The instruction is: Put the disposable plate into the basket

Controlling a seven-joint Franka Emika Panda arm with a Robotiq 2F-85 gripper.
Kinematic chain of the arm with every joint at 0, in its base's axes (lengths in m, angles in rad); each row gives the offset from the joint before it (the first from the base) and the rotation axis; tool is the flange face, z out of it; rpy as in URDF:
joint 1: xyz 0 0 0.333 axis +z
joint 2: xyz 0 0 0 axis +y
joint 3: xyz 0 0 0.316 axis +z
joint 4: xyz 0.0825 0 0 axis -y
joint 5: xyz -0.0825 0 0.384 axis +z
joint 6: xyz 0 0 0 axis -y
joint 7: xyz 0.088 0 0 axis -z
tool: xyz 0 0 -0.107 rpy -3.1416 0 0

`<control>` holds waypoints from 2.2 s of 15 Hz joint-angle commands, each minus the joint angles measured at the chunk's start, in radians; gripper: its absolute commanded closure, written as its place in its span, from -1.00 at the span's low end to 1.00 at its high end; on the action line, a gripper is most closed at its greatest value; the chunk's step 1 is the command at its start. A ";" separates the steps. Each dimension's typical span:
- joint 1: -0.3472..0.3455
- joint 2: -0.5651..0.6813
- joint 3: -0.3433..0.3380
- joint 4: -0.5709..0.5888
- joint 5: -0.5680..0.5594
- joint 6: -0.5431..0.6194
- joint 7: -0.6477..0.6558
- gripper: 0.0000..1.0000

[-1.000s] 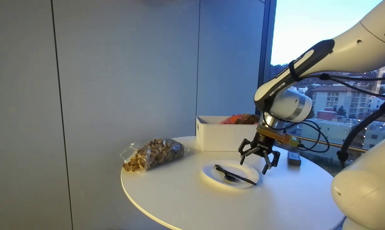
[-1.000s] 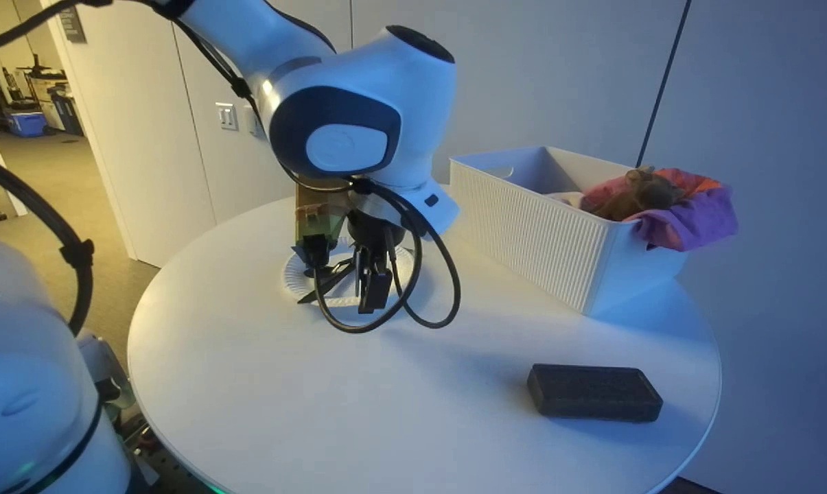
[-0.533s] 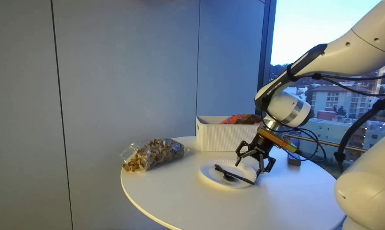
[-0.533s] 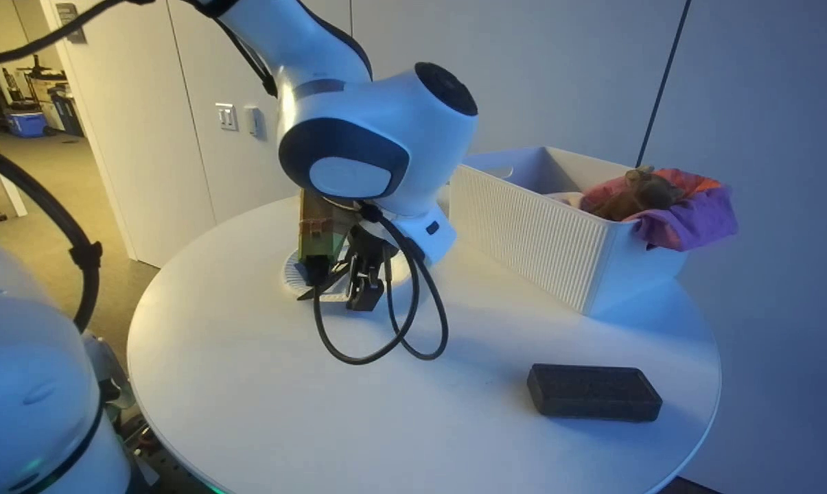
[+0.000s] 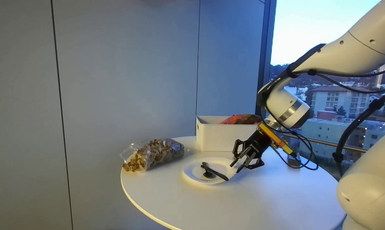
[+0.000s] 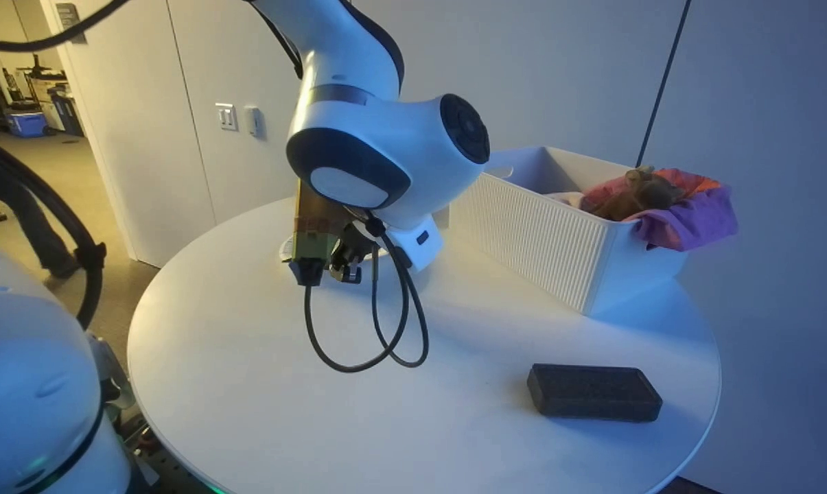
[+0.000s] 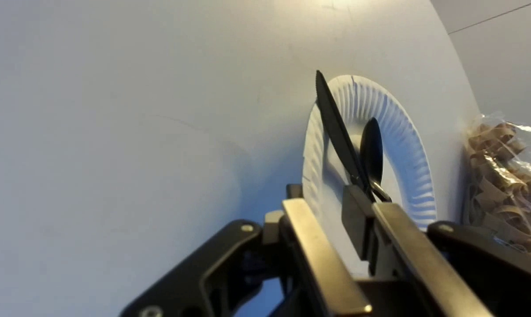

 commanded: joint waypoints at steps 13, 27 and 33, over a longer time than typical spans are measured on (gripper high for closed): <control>-0.025 0.080 0.051 0.063 0.052 -0.022 -0.035 -0.08; 0.005 0.257 0.120 0.180 0.206 0.174 -0.061 -1.00; -0.002 0.287 0.124 0.224 0.180 0.051 -0.067 -0.49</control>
